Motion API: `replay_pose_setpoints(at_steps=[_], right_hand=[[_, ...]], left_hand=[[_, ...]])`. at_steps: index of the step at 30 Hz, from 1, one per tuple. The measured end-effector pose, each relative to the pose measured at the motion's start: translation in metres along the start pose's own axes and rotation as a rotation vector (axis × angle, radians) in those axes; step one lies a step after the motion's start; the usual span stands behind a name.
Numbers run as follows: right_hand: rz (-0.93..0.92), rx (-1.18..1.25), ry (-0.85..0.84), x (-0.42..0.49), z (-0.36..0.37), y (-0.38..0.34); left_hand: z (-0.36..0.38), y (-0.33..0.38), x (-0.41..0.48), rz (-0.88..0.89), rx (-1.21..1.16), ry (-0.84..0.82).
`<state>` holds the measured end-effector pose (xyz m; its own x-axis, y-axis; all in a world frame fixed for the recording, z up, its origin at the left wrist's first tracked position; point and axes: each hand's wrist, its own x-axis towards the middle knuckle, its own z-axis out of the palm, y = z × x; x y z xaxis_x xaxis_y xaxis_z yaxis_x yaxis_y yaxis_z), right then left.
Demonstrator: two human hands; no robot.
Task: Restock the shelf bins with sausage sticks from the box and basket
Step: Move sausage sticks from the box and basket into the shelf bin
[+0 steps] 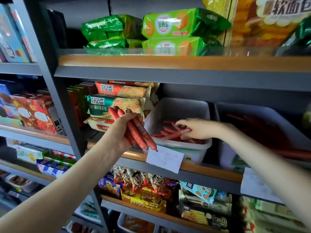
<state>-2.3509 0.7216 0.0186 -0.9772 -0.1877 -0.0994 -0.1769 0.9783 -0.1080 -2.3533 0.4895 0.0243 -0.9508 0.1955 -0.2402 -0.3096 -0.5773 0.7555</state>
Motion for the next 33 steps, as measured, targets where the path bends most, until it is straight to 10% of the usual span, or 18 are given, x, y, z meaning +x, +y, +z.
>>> replay_pose_setpoints(at_steps=[3, 8, 21, 26, 30, 33], right_hand=[[-0.054, 0.003, 0.125, -0.013, -0.009, -0.009], [-0.183, 0.735, 0.019, -0.049, -0.026, -0.057], [-0.12, 0.225, 0.237, -0.032, -0.015, -0.03], [0.013, 0.056, 0.004, -0.022, -0.015, 0.009], [0.003, 0.144, -0.012, -0.021, -0.012, 0.011], [-0.071, 0.094, 0.187, -0.02, -0.015, -0.016]], left_hand=[[0.004, -0.006, 0.0, 0.005, -0.003, 0.01], [0.028, -0.022, -0.001, -0.021, -0.023, -0.011], [0.068, -0.028, -0.001, -0.039, 0.107, -0.256], [0.06, -0.025, -0.002, -0.147, 0.629, -0.333], [0.029, -0.011, 0.004, 0.641, 1.462, 0.007], [-0.003, 0.0, 0.005, 0.947, 1.535, 0.158]])
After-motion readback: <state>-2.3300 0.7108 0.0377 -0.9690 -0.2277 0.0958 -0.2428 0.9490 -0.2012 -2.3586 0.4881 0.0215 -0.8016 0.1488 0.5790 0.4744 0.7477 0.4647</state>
